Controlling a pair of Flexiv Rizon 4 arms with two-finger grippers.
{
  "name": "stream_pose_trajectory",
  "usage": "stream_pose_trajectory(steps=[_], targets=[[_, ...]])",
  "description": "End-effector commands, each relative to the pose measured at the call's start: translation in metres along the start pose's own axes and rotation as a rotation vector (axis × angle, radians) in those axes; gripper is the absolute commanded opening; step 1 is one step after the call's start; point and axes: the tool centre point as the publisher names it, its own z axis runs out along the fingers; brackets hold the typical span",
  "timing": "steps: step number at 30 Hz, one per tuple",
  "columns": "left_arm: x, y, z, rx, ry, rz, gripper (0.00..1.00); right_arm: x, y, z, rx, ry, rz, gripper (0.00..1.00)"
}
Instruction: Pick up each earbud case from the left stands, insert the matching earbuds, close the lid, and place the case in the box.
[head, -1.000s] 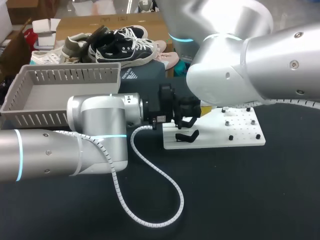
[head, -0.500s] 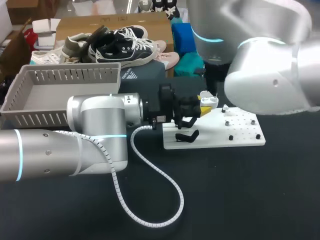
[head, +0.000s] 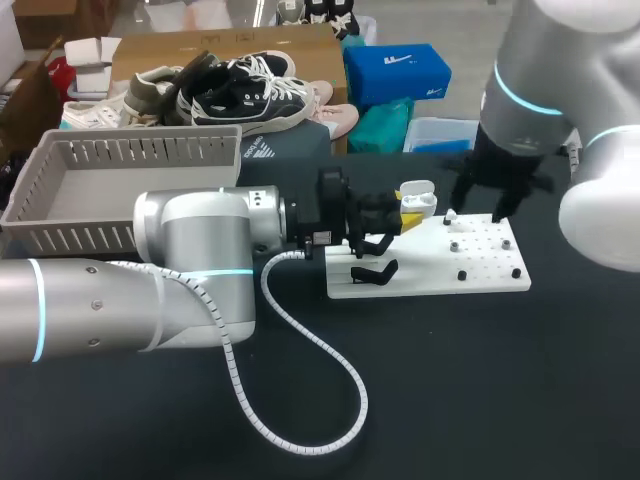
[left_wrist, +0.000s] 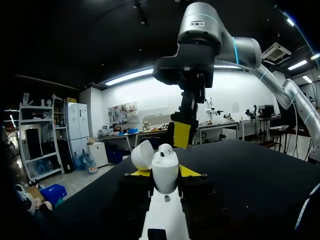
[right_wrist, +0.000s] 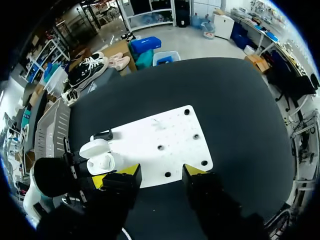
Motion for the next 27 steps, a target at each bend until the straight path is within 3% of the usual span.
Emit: stream_pose_trajectory(steps=[1,10,27], targets=[[0.0,-0.001,0.0,-0.004,-0.001,0.001,0.0,-0.007,0.003,0.018,-0.049,0.032,0.008,0.5],[0.0,-0.001,0.0,-0.004,-0.001,0.001,0.0,-0.02,0.01,0.048,-0.076,0.088,0.097,0.48],[0.0,-0.001,0.0,-0.004,-0.001,0.001,0.0,-0.033,0.018,0.07,-0.068,0.094,0.124,0.47]])
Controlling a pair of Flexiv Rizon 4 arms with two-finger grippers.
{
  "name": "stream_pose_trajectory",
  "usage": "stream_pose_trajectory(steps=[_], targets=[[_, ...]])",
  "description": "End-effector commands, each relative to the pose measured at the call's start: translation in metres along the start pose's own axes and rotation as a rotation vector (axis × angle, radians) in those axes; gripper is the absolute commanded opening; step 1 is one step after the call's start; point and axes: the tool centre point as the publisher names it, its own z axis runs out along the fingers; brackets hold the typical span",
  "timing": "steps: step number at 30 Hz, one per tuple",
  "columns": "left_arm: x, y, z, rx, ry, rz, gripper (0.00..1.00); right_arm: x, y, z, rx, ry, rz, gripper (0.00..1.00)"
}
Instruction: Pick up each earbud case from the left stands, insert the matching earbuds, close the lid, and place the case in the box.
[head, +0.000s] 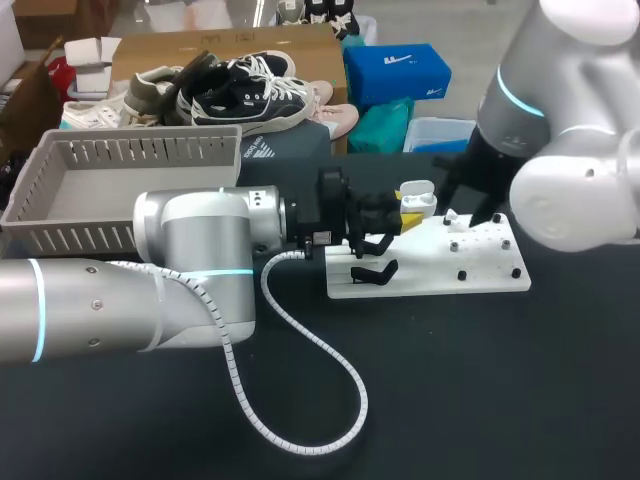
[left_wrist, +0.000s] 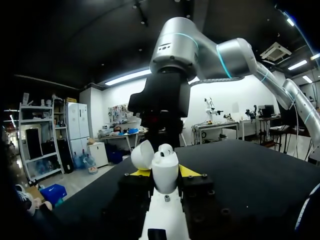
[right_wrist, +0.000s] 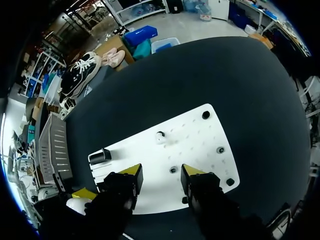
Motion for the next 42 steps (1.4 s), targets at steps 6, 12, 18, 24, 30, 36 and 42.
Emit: stream_pose_trajectory(steps=[6,12,18,24,30,36,42], targets=[[0.0,-0.001,0.0,-0.003,-0.001,0.002,0.0,-0.006,0.0,0.012,0.017,0.004,0.014,0.47],[0.0,-0.001,0.0,-0.003,-0.001,0.002,0.0,-0.01,-0.001,0.018,0.023,0.014,0.024,0.47],[0.0,-0.001,0.0,-0.003,-0.001,0.002,0.0,-0.013,-0.001,0.021,0.026,0.015,0.027,0.47],[0.0,-0.001,0.0,-0.003,-0.001,0.002,0.0,-0.016,0.0,0.026,0.027,0.021,0.03,0.45],[0.0,-0.001,0.0,-0.003,-0.001,0.002,0.0,-0.017,0.0,0.03,0.035,0.029,0.034,0.46],[0.0,-0.001,0.0,-0.003,-0.001,0.002,0.0,-0.018,0.0,0.034,0.042,0.038,0.037,0.47],[0.0,-0.001,0.0,-0.003,-0.001,0.002,0.0,-0.021,0.0,0.037,0.048,0.046,0.041,0.46]])
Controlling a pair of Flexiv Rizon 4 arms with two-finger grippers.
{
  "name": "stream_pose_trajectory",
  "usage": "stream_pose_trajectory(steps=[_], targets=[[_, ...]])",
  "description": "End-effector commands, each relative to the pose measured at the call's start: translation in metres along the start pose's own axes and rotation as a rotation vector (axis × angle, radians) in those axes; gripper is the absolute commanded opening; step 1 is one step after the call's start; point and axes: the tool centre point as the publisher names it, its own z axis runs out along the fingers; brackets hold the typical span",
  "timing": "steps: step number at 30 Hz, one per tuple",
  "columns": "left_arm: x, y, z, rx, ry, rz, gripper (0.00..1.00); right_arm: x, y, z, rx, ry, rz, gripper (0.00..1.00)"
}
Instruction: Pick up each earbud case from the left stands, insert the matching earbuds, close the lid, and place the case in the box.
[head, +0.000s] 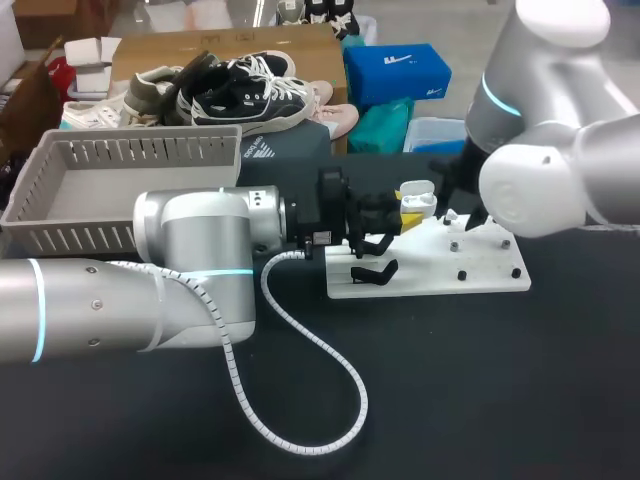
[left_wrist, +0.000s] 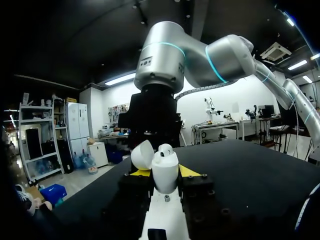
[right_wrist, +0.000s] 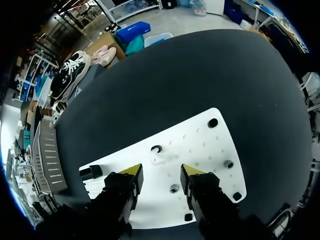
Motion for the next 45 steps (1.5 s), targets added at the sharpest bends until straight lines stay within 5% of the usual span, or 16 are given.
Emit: stream_pose_trajectory(steps=[1,45], targets=[[0.0002,-0.001,-0.0001,-0.003,-0.001,0.002,0.0,-0.0047,0.0028,0.0025,0.007,0.009,0.002,0.46],[0.0002,-0.001,-0.0001,-0.003,-0.001,0.002,0.0,-0.0106,0.0029,0.0099,0.01,0.028,0.0,0.32]])
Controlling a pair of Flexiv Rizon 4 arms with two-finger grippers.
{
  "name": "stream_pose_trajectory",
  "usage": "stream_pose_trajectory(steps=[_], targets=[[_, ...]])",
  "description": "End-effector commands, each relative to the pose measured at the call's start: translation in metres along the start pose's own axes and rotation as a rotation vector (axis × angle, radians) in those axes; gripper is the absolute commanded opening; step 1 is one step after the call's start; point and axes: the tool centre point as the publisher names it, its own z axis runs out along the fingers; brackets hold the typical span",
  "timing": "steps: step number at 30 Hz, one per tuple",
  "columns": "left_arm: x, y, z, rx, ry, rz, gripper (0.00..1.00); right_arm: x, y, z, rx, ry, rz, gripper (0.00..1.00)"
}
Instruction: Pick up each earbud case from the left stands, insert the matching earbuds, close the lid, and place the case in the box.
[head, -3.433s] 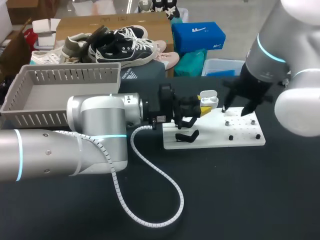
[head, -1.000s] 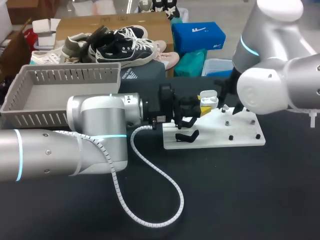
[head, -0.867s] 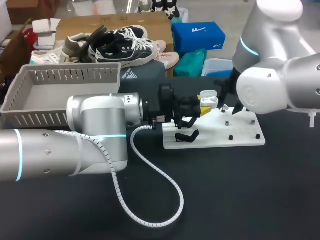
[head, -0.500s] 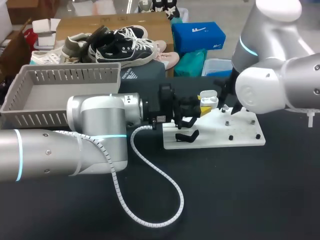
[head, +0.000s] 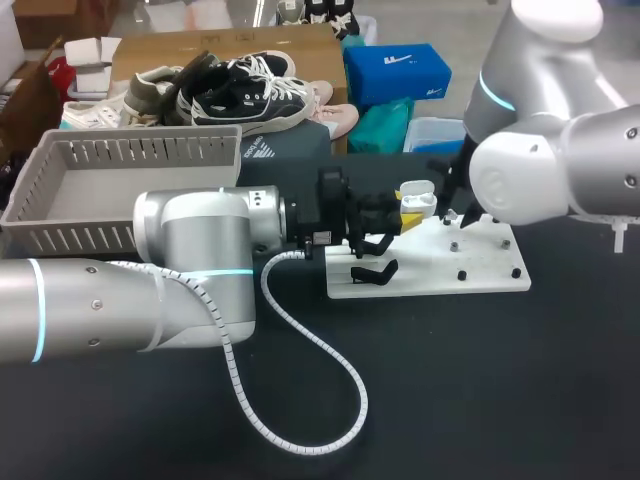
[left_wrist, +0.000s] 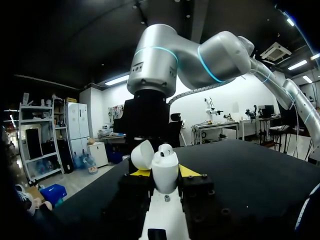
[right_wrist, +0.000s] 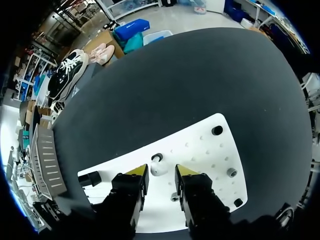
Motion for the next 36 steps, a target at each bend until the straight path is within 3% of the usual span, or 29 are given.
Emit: stream_pose_trajectory(steps=[1,19,23,25,27,36], targets=[[0.0002,-0.001,-0.0001,-0.003,-0.001,0.002,0.0,-0.0019,0.0013,0.0011,0.003,0.006,0.001,0.32],[0.0002,-0.001,-0.0001,-0.003,-0.001,0.002,0.0,-0.0015,0.0015,0.0017,0.0,0.019,-0.003,0.24],[0.0002,-0.001,-0.0001,-0.003,-0.001,0.002,0.0,-0.0016,0.0017,0.0019,-0.001,0.022,-0.001,0.26],[0.0002,-0.001,-0.0001,-0.003,-0.001,0.002,0.0,-0.0015,0.0017,0.0021,-0.009,0.034,0.001,0.33],[0.0002,-0.001,-0.0001,-0.003,-0.001,0.002,0.0,-0.0019,0.001,0.0025,-0.048,0.065,-0.002,0.33],[0.0002,-0.001,-0.0001,-0.003,-0.001,0.002,0.0,-0.0024,0.0007,0.0019,-0.043,0.058,-0.003,0.34]])
